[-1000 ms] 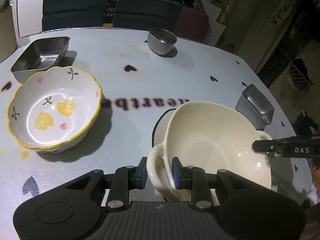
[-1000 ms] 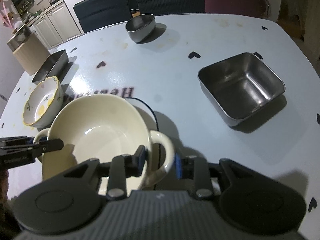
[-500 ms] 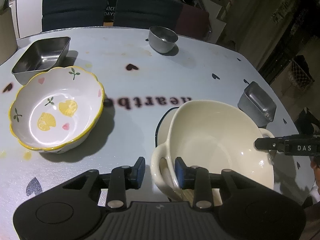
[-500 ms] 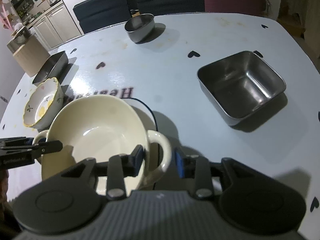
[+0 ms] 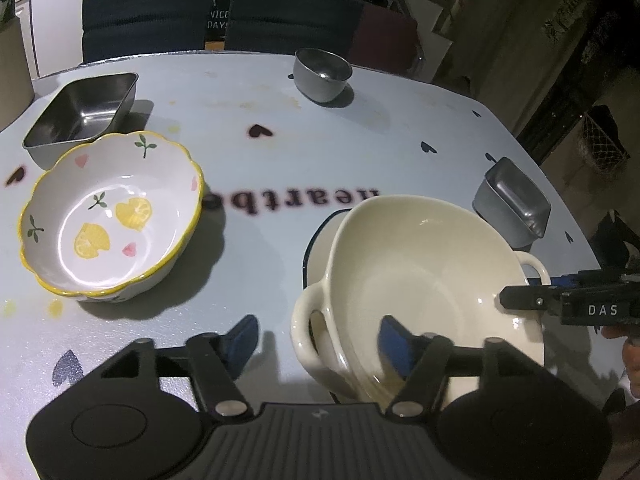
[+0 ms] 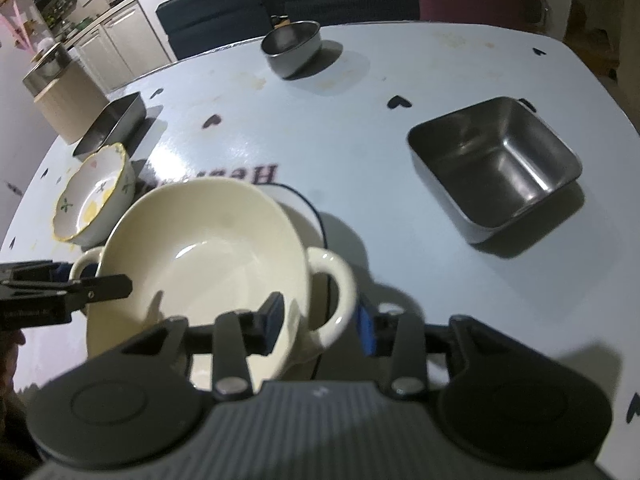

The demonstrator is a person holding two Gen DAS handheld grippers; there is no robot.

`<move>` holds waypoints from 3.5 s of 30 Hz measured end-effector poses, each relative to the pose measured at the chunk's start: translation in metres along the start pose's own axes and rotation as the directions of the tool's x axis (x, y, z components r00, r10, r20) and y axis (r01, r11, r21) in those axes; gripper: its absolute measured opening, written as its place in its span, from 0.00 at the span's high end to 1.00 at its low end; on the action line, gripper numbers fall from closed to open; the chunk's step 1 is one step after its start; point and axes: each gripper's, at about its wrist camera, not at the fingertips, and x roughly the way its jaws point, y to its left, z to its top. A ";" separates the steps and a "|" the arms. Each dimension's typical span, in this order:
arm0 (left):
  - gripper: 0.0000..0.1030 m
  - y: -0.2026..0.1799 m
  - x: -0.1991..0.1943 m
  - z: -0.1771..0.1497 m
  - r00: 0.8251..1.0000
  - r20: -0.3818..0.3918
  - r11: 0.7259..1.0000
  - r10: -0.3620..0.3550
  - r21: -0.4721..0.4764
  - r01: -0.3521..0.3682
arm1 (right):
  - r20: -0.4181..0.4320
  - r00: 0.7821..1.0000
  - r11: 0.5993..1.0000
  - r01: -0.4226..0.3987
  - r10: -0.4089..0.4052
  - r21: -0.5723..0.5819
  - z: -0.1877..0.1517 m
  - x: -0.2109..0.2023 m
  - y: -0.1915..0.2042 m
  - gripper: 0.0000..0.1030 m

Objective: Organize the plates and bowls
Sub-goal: 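Move both grippers to the yellow-rimmed floral bowl, then close both grippers on the floral bowl rim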

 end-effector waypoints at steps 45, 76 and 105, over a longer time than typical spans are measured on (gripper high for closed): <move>0.00 0.065 -0.098 0.042 0.964 0.227 0.988 0.139 -0.099 -0.119 | 0.284 0.955 0.996 -0.083 0.088 -0.031 0.053 -0.033 0.074 0.00; 0.72 0.180 -0.015 0.084 0.963 -0.041 0.945 0.268 -0.185 -0.270 | 0.000 0.980 0.980 -0.198 0.198 0.013 0.109 0.104 0.179 0.61; 0.88 0.187 0.006 0.077 0.978 -0.088 0.969 0.189 -0.146 -0.200 | -0.110 0.984 0.990 -0.135 0.139 0.042 0.108 0.149 0.202 0.89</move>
